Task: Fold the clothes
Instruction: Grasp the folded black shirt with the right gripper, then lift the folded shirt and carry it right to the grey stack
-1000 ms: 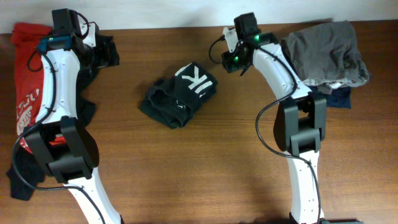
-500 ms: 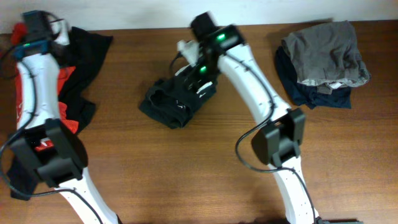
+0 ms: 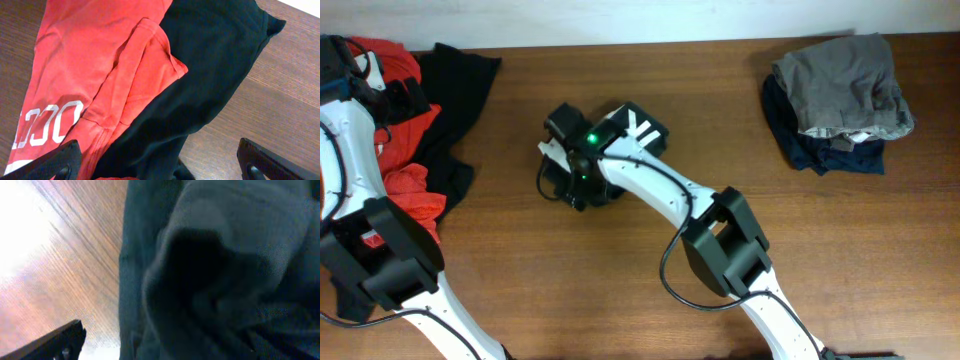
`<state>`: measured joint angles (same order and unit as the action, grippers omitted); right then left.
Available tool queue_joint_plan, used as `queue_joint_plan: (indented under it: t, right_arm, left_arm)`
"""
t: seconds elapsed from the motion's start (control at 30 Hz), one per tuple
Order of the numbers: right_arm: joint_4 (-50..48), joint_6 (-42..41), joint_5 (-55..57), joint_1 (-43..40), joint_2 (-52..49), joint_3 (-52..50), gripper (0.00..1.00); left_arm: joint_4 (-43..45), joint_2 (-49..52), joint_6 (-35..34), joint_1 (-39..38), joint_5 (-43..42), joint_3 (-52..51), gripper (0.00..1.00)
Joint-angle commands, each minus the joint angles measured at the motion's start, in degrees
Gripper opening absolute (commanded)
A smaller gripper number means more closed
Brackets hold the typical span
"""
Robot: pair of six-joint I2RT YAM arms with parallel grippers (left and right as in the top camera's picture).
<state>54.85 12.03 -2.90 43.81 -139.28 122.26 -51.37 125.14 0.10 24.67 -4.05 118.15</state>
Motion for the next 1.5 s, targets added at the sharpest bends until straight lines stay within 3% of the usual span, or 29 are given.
queue_joint_plan:
  t: [0.0, 0.17, 0.27, 0.33, 0.4, 0.53, 0.77, 1.0, 1.47]
  right_arm:
    - [-5.9, -0.5, 5.2, 1.7, 0.0, -5.4, 0.99]
    - [-9.1, -0.5, 5.4, 3.0, 0.0, -6.6, 1.00]
    - [-10.3, -2.3, 7.6, 3.1, -0.1, -6.6, 0.73]
    - [-10.6, -4.8, 11.7, 3.0, -0.1, -6.6, 0.28]
    - [-10.2, -6.6, 15.5, 3.0, 0.0, -6.4, 0.16]
    - [-6.9, -6.7, 20.3, 3.0, 0.4, -5.4, 0.04]
    - [-3.6, -6.3, 35.2, 2.1, 4.0, -4.2, 0.04]
    - [-3.6, 2.4, 47.0, -4.9, 8.3, -0.7, 0.04]
    - [-1.5, 16.5, 49.1, -20.6, 8.8, 21.8, 0.04]
  left_arm:
    - [-0.1, -1.9, -0.6, 0.2, 0.0, 0.8, 0.99]
    - [-0.1, -1.9, -0.6, 0.2, 0.0, 0.8, 0.99]
    - [-0.2, -1.9, -0.6, 0.1, 0.0, 0.8, 0.99]
    - [-0.1, -1.9, -0.6, 0.2, 0.0, 0.7, 0.99]
    - [-0.1, -1.8, -0.6, 0.2, 0.0, 0.7, 0.99]
    - [-0.3, -1.5, -0.6, 0.1, 0.0, 0.7, 0.99]
    - [-0.3, 0.9, -0.6, 0.1, -0.2, 0.7, 0.99]
    - [0.0, 3.3, -0.6, 0.1, -0.2, 0.7, 0.99]
    - [-0.2, 9.9, -0.6, -0.5, -1.1, 0.7, 0.99]
